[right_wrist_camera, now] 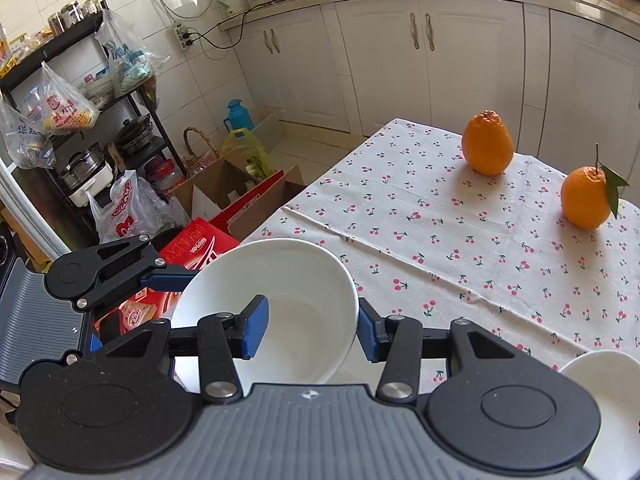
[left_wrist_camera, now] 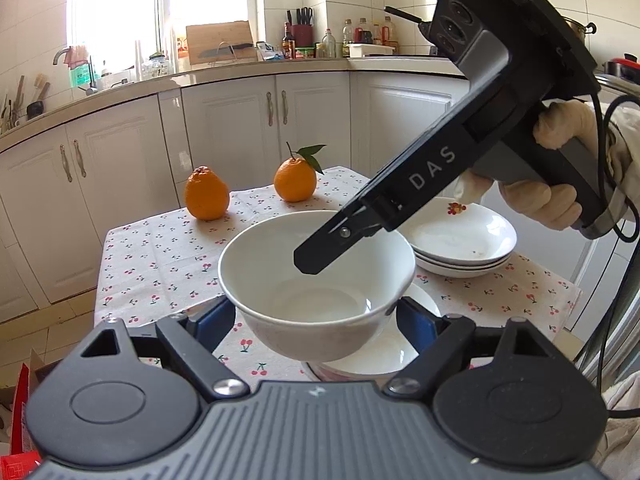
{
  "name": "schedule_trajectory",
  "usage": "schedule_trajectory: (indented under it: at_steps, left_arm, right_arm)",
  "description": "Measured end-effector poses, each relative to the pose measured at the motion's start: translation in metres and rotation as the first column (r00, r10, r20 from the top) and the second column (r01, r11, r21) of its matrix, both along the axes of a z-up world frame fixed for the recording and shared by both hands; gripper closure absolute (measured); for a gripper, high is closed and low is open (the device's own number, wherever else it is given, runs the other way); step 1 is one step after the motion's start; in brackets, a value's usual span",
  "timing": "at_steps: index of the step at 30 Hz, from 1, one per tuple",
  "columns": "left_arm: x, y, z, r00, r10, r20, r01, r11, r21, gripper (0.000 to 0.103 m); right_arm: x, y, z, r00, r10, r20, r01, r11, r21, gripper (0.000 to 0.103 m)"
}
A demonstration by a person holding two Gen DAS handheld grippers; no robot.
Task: Organize plates and bowls
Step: 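Lower the held bowl into the nested bowls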
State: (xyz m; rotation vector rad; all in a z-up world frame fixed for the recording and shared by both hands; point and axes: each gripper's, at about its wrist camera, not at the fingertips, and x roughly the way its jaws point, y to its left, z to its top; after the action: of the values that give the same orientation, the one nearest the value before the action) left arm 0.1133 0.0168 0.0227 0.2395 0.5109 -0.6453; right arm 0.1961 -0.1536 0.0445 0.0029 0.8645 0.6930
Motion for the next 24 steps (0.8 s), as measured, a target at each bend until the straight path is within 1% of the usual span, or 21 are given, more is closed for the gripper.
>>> schedule_trajectory:
  at_steps: [6,12,24]
  left_arm:
    - [-0.003,-0.011,-0.005,0.999,-0.035,-0.015,0.034,0.999,-0.009,0.016]
    - [-0.003,-0.020,-0.012,0.998,-0.049,-0.032,0.049,0.999,-0.005,0.016]
    - [0.001,-0.023,-0.020,0.997,-0.052,-0.060,0.052,0.999,0.000,0.016]
  right_arm:
    - [-0.012,-0.014,-0.005,0.999,-0.040,-0.007,0.040,0.999,-0.007,0.050]
    - [-0.015,-0.023,-0.013,0.998,-0.068,-0.015,0.068,0.998,-0.016,0.050]
    - [-0.014,-0.023,-0.024,0.997,-0.075,-0.028,0.074,0.997,-0.031,0.049]
